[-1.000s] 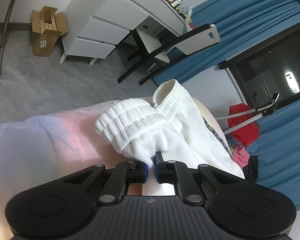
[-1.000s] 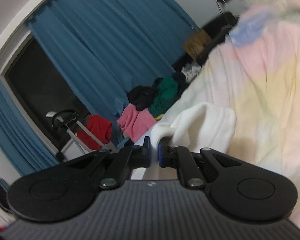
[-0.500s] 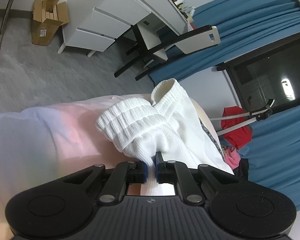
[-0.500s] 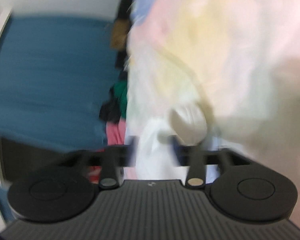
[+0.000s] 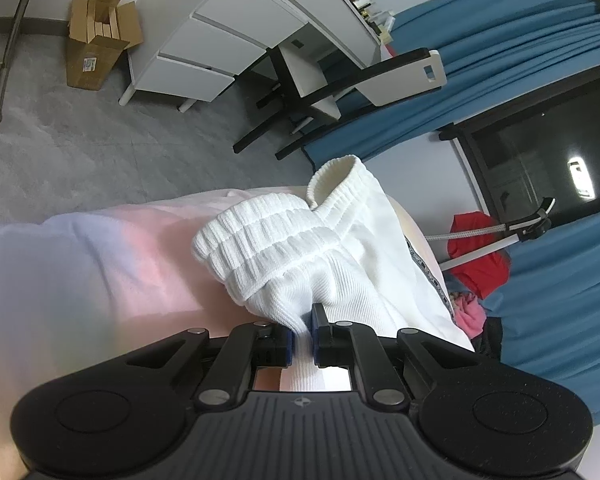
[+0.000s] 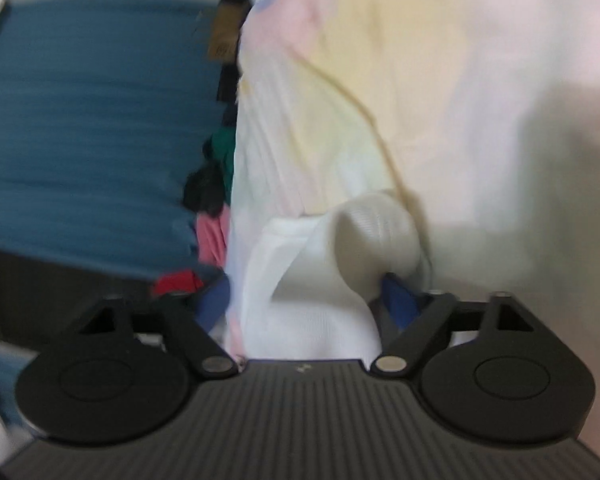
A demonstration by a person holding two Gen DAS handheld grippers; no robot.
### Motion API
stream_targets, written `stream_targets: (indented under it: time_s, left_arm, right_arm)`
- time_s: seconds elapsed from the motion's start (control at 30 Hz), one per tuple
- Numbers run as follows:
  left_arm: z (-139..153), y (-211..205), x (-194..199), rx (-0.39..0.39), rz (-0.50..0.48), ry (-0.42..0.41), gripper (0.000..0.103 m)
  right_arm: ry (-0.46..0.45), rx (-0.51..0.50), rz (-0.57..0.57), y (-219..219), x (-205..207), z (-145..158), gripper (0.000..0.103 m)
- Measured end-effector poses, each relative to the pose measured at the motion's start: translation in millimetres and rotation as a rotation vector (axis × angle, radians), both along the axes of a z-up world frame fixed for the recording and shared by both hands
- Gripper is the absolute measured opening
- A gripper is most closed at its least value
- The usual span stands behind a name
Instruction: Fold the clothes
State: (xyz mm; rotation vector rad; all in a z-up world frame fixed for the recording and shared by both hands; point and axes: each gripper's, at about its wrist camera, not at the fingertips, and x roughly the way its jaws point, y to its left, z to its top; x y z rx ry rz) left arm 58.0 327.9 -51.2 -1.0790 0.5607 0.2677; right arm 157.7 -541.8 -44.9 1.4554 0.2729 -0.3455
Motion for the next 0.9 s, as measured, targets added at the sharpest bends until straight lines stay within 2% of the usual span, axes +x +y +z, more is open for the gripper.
stream_targets:
  time_s: [0.03,0.07,0.1,0.13,0.17,0.23,0.27,0.33,0.37,0.4,0.5,0.6,0.67,0.83,0.9]
  left_arm:
    - [0,0,0,0.002,0.000,0.001,0.009]
    - [1,0,0,0.001,0.000,-0.004,0.009]
    - [2,0,0,0.001,0.001,-0.009,0.008]
    - [2,0,0,0.000,0.001,-0.014,0.008]
    - [4,0,-1,-0.005,0.002,-0.022,0.007]
    - [7,6,-3,-0.070,0.025,-0.046,0.007]
    - [8,9,-3,-0.102,0.036,-0.058,0.006]
    - [13,15,-5,-0.173,0.062,-0.085,0.006]
    - [19,18,-5,-0.198,0.068,-0.095,0.006]
    - [27,20,-5,-0.200,0.066,-0.106,0.006]
    - [59,23,-12,-0.120,0.050,-0.158,0.006]
    - [75,25,-24,-0.118,0.022,-0.185,0.006]
    - [76,26,-33,-0.111,-0.006,-0.166,0.006]
    - [47,40,-64,-0.124,-0.026,-0.048,0.006]
    - [32,46,-69,-0.121,-0.026,0.001,0.005]
  right_arm:
    - [0.026,-0.012,0.000,-2,7,-1,0.068]
    - [0.051,-0.025,0.000,-4,15,-3,0.052]
    - [0.077,-0.037,0.000,-6,22,-4,0.043]
    - [0.103,-0.050,0.001,-8,30,-5,0.025]
    - [0.130,-0.112,0.022,-11,37,3,0.014]
    - [0.183,-0.237,0.065,-18,52,20,0.008]
    - [0.193,-0.324,0.075,-21,58,37,0.007]
    - [0.138,-0.412,0.075,-32,64,67,0.006]
    - [0.081,-0.435,0.082,-35,65,83,0.006]
    - [0.035,-0.474,0.089,-35,64,98,0.006]
    - [-0.085,-0.666,0.079,-22,47,136,0.006]
    - [-0.052,-0.662,0.009,-25,19,131,0.006]
    - [0.039,-0.648,-0.034,-27,-4,110,0.006]
    - [0.187,-0.540,-0.016,-27,-60,50,0.006]
    - [0.228,-0.504,-0.001,-28,-68,30,0.006]
